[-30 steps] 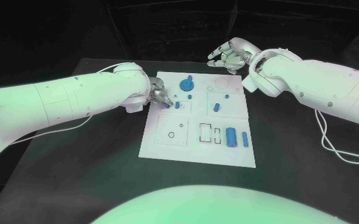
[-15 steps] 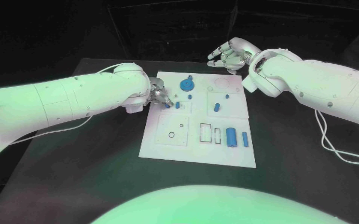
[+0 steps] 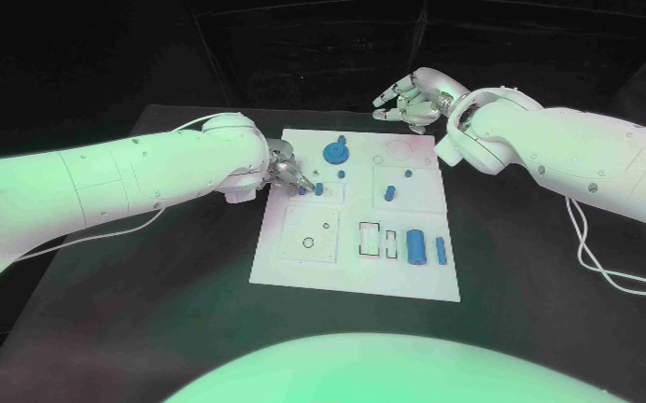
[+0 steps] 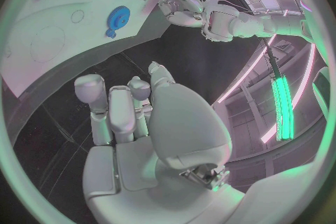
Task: Assemble the parts on the task board
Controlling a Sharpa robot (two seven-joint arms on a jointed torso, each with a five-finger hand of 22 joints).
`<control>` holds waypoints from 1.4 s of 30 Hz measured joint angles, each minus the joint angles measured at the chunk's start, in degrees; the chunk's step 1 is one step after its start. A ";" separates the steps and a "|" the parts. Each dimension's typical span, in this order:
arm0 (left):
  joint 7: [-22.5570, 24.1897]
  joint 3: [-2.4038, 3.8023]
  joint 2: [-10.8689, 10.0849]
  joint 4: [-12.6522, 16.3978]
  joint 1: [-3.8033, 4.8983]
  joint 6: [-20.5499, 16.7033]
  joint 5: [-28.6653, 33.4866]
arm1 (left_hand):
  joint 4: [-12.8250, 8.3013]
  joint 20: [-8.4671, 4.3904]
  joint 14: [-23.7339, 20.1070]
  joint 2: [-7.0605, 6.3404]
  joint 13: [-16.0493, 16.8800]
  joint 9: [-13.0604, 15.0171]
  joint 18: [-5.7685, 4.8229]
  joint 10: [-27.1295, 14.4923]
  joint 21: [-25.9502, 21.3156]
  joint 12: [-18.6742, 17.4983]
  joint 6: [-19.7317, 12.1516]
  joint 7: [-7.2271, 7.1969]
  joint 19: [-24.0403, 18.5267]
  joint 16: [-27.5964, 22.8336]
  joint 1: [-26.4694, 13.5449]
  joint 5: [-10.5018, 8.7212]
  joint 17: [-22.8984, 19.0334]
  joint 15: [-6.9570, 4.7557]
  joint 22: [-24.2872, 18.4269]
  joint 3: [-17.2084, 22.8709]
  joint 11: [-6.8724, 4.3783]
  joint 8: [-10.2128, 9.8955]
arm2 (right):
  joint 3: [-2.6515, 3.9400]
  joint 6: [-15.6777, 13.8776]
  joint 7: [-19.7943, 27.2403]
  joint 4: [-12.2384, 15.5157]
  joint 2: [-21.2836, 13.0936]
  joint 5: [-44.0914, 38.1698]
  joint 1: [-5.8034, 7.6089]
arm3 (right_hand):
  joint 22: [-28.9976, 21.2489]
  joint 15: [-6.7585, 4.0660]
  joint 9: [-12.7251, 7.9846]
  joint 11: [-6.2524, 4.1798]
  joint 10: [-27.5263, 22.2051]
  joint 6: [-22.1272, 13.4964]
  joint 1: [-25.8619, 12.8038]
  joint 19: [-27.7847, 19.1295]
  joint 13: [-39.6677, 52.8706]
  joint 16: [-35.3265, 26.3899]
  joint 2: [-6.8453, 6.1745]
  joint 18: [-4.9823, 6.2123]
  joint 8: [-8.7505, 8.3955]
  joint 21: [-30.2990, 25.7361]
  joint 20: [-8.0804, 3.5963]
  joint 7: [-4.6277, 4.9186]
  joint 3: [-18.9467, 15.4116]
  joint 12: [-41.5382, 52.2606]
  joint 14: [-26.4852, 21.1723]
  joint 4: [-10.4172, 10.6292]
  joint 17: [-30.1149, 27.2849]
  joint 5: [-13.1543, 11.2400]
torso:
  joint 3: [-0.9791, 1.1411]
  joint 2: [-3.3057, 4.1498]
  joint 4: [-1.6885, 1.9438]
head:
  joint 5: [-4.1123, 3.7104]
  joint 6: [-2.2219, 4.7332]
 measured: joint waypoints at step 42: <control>33.18 0.50 0.89 -1.76 0.52 -19.17 4.60 | -12.07 4.98 -9.71 -2.88 -32.12 -14.33 5.37 -25.01 -55.30 -31.68 -8.54 7.19 -9.55 -22.49 26.72 0.22 -19.26 6.05 -10.54 1.85 7.18 -12.56 | 0.00 0.08 0.10 -0.28 0.39 0.01 -0.02 | -0.06 0.00 0.00 0.00 0.00 0.00 0.00 0.00 -0.07 0.00 0.00 0.00 0.00 0.00 0.00 0.00 0.00 0.00 0.00 0.00 -0.01 0.00 | -0.02 0.03 -0.07 | -0.88 0.65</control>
